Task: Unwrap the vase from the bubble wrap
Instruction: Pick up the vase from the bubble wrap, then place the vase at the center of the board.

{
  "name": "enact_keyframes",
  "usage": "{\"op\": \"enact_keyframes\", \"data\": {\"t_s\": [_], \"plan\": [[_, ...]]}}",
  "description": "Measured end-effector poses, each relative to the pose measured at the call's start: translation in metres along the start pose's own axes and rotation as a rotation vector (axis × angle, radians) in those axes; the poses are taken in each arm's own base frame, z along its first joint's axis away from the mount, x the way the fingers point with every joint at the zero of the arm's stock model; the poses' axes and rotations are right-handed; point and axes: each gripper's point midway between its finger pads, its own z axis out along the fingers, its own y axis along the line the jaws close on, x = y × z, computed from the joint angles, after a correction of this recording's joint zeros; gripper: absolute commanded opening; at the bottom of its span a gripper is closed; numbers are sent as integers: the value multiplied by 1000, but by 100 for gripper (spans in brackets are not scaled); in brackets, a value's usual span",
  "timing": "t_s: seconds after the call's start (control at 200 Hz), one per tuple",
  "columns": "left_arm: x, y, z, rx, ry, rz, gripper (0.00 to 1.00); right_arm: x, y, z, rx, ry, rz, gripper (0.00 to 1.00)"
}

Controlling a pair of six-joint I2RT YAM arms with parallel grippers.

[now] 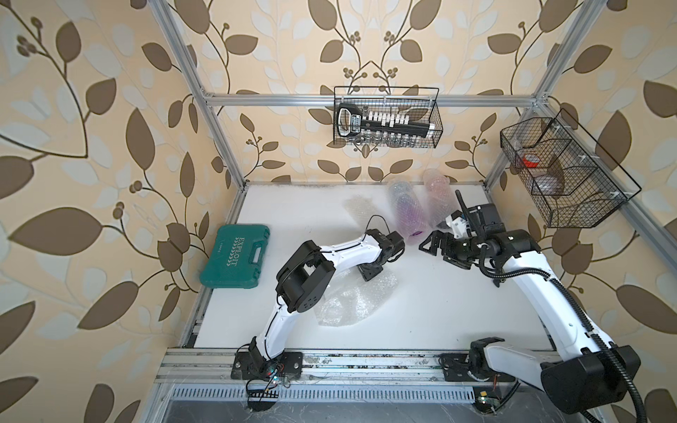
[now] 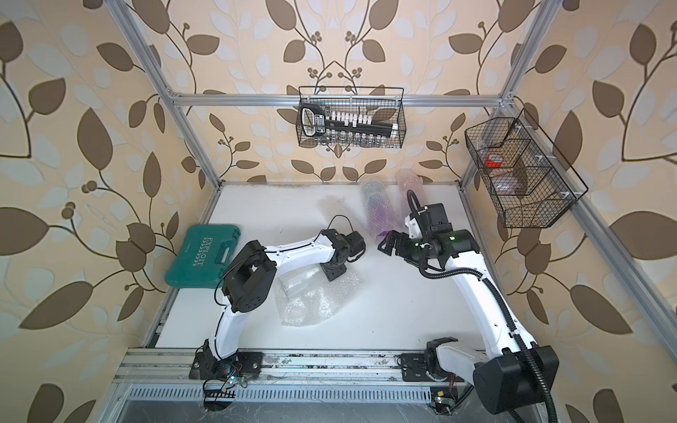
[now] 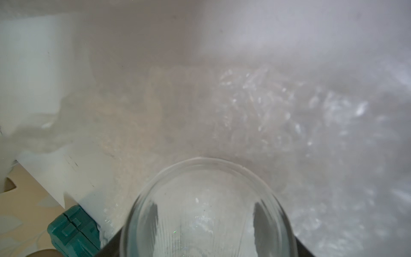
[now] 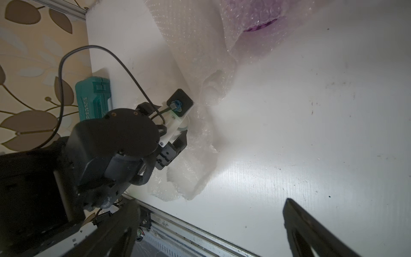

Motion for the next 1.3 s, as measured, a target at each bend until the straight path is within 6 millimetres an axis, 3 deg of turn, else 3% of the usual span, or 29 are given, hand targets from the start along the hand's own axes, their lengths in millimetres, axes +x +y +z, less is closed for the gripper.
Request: {"op": "enact_keyframes", "data": {"t_s": [0.155, 0.37, 0.67, 0.855, 0.98, 1.16, 1.3], "plan": [[-11, 16, -37, 0, -97, -67, 11, -5, 3, 2, -7, -3, -3, 99], [-11, 44, -84, 20, -209, -177, 5, -6, 5, 3, -20, -2, -5, 99], [5, 87, -115, 74, -301, -399, 0, -9, 10, 3, -44, -10, -12, 99], [28, 141, -124, 85, -397, -657, 0, -5, 13, 3, -48, 2, -25, 99], [34, 189, -125, 43, -487, -818, 0, 5, 35, 0, -56, 12, -130, 99], [25, 250, -117, -13, -627, -954, 0, 2, 72, -22, -99, -104, -279, 99], [8, 288, -95, -64, -719, -988, 0, -11, 90, -44, -120, -208, -340, 99]]}}
